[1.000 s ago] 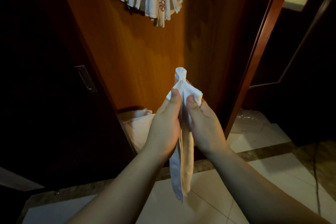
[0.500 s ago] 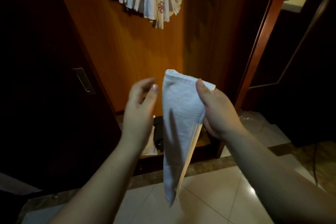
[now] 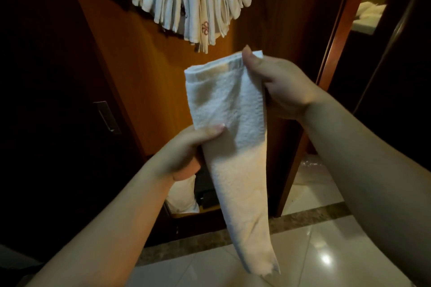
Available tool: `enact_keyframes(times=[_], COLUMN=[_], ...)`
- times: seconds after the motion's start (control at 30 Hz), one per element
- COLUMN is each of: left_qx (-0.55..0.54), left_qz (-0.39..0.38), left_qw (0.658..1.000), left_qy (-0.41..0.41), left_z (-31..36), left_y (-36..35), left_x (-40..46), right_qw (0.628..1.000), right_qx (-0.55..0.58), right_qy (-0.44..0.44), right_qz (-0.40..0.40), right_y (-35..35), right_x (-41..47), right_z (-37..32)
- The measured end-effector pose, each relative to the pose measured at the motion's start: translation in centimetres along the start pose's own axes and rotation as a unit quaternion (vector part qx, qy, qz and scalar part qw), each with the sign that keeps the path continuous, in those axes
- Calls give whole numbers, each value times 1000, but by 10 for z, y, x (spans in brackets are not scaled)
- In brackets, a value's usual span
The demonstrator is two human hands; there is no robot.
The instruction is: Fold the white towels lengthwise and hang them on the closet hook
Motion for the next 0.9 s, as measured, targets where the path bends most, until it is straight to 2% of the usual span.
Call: enact_keyframes(times=[0.1,0.23,0.33,0.43,0.57,0.67,0.77,0.9], left_qx=[63,35,31,50,87,95,107,136], left_qz=[9,71,158,230,269,310,334,329], left_qw=[998,996,985,970,957,943,932,928], left_qy=[5,40,62,69,67,74,87,108], left_z=[2,9,18,30,44,50,53,50], left_y=[0,-3,5,22,43,57,72,92], left_x=[8,22,35,42,49,55,64,71], right_qw=[994,973,940,935,949,964,962,953], right_qx=[106,177,246,242,199,80,-19,-70], right_qy=[-29,-126,-238,-257,-239,-237,-249,-263], right_qz=[-17,83,8,-33,-46,-85,-106,-136], right_y=[14,37,17,2,-7,-14,-20,-28], right_x=[14,31,25,15,5,-4,-10,-16], right_z=[12,98,178,213,220,209,195,179])
Point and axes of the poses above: each hand's wrist, its own x-axis towards the middle knuckle, its own y-axis out of the back of the hand, z = x × y, the point moved 5 cm from there along x, towards the middle knuckle, and after that the axes turned 14 degrees about -y, right-handed, at the moved point
